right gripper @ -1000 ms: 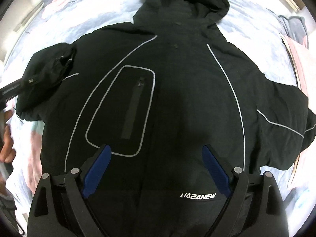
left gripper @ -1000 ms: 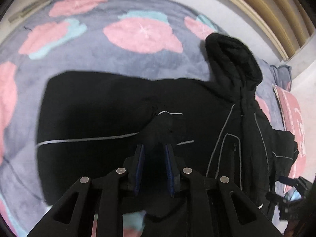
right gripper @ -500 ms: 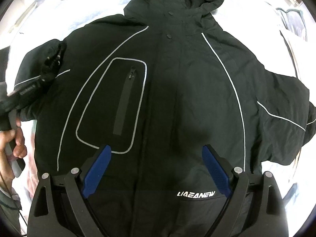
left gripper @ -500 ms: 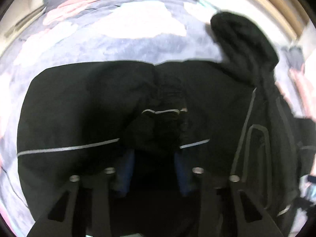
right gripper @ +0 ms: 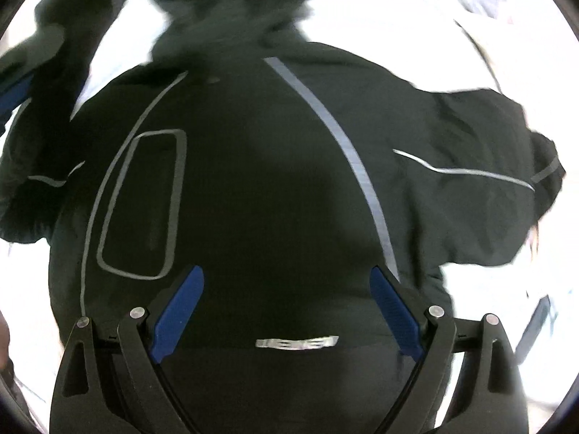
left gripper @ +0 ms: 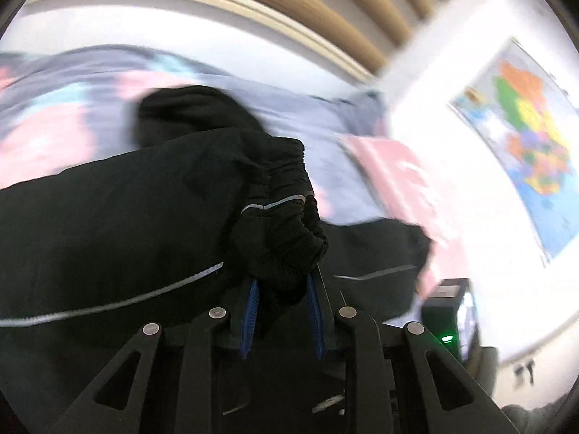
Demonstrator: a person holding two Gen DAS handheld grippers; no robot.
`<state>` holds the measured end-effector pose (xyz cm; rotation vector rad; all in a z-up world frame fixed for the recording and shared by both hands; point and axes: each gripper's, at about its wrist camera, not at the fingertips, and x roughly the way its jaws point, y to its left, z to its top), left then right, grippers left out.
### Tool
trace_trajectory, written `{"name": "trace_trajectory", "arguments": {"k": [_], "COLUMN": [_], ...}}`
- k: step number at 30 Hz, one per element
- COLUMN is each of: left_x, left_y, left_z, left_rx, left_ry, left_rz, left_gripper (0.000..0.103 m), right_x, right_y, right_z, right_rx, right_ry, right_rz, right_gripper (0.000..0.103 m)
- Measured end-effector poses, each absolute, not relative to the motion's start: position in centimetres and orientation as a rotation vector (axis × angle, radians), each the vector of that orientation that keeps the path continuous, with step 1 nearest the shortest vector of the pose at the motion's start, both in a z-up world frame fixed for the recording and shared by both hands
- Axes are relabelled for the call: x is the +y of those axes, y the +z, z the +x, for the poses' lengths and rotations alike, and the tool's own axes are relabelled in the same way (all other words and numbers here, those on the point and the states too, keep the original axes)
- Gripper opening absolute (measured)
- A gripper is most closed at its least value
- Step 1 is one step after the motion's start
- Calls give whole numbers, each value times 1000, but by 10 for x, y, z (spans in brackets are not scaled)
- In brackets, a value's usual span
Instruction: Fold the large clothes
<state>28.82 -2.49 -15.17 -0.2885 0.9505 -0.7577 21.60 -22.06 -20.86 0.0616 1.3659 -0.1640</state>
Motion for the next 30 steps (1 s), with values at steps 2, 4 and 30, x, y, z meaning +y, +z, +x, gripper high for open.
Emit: {"name": "trace_trajectory", "arguments": {"k": [2, 4, 30], "left_x": [-62, -102, 36], "left_y": [-156, -173, -248], "left_z": [290, 299, 298], "left_rx": [970, 1011, 1231], "left_ry": [-838, -912, -413], "left_rz": [-280, -277, -391], "left_gripper": [26, 26, 53], "right_x": [-242, -262, -292], "right_y": [-206, -205, -284], "right_z": [210, 204, 302], "right_rx": [1356, 1351, 1392], "right_ry": [-215, -266, -63], "right_rz": [92, 117, 258], "right_gripper": [94, 94, 36]}}
